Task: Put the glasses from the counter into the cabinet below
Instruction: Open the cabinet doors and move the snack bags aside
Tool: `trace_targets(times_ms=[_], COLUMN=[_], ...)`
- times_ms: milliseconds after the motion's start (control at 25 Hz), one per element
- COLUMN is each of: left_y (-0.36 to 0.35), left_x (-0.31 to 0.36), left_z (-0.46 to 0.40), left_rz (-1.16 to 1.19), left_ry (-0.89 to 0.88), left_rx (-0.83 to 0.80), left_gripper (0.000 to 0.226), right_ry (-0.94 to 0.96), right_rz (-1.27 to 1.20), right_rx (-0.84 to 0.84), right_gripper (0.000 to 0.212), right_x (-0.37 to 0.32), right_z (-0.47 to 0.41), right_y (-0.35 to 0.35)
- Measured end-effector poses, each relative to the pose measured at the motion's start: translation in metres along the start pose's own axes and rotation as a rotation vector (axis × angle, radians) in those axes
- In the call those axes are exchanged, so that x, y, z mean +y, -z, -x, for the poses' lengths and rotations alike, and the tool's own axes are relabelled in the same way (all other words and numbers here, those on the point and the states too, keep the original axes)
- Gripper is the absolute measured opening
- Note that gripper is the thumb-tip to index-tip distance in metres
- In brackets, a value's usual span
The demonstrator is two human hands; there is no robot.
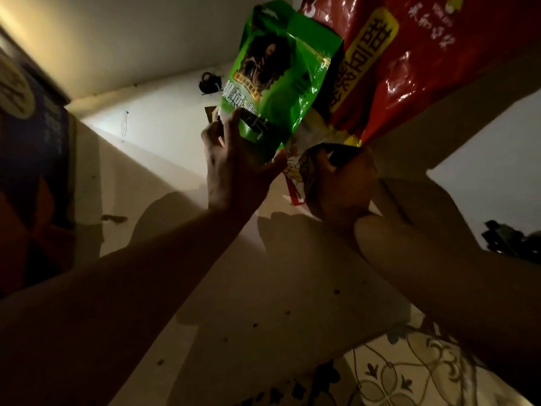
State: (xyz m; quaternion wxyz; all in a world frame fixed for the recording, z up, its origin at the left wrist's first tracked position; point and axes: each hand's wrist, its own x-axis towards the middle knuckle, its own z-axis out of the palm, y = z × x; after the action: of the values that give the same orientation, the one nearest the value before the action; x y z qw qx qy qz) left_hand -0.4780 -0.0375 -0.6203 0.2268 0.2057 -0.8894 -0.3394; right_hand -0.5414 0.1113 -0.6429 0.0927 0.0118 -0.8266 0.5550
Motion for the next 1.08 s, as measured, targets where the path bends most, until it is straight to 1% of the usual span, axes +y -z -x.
trace_targets(times_ms=[120, 200, 280, 360, 480, 560, 640, 680, 760, 800, 840, 880, 920, 960, 1000, 1080], left_y=[-0.003, -0.003, -0.003, -0.005, -0.007, -0.008, -0.010, -0.012, -0.015, -0.015, -0.014, -0.014, -0.013, -0.012, -0.011, -0.010], left_x=[-0.009, -0.019, -0.027, -0.033, -0.037, -0.039, -0.040, -0.042, -0.041, -0.040, -0.040, -0.040, -0.039, -0.038, -0.037, -0.035], left_z=[-0.029, -0.045, -0.063, -0.082, -0.099, -0.104, -0.104, -0.104, -0.102, -0.102, -0.102, -0.101, -0.100, -0.098, -0.094, -0.081], left_rz=[-0.010, 0.001, -0.010, -0.015, -0.021, -0.020, -0.015, -0.012, 0.003, 0.011, 0.018, 0.021, 0.023, 0.022, 0.017, 0.011], left_ry=[0.015, 0.003, -0.021, -0.004, 0.021, 0.024, 0.028, 0.026, 0.028, 0.031, 0.033, 0.032, 0.033, 0.043, 0.059, 0.115], left_rx=[0.008, -0.014, -0.022, -0.024, -0.019, -0.006, 0.012, 0.018, 0.017, 0.011, 0.010, 0.007, 0.002, -0.002, 0.000, 0.001], left_gripper=[0.102, 0.101, 0.099, 0.098, 0.094, 0.090, 0.088, 0.088, 0.087, 0.086, 0.085, 0.085, 0.085, 0.086, 0.088, 0.099], right_ry=[0.001, 0.026, 0.050, 0.054, 0.083, 0.089, 0.004, -0.049, -0.083, -0.090, -0.143, -0.191, -0.227, -0.190, -0.216, -0.201], right_rz=[-0.015, -0.020, 0.034, 0.066, 0.304, 0.340, 0.278, 0.228, 0.179, 0.190, 0.147, 0.108, 0.066, 0.069, 0.035, 0.155], right_rx=[-0.027, -0.026, -0.014, -0.032, -0.101, -0.133, -0.172, -0.213, -0.199, -0.149, -0.106, -0.112, -0.133, -0.178, -0.246, -0.318], right_gripper=[0.036, 0.033, 0.030, 0.037, 0.039, 0.037, 0.041, 0.047, 0.053, 0.050, 0.045, 0.042, 0.040, 0.040, 0.042, 0.046], right_x=[-0.011, -0.015, -0.017, -0.017, -0.020, -0.017, -0.014, -0.015, -0.011, -0.017, -0.025, -0.029, -0.033, -0.037, -0.041, -0.044], right_z=[-0.020, -0.031, -0.044, -0.062, -0.087, -0.095, -0.096, -0.095, -0.093, -0.090, -0.089, -0.087, -0.087, -0.085, -0.083, -0.076], right_y=[-0.018, -0.030, -0.045, -0.060, -0.074, -0.081, -0.084, -0.085, -0.084, -0.081, -0.077, -0.074, -0.069, -0.064, -0.059, -0.054])
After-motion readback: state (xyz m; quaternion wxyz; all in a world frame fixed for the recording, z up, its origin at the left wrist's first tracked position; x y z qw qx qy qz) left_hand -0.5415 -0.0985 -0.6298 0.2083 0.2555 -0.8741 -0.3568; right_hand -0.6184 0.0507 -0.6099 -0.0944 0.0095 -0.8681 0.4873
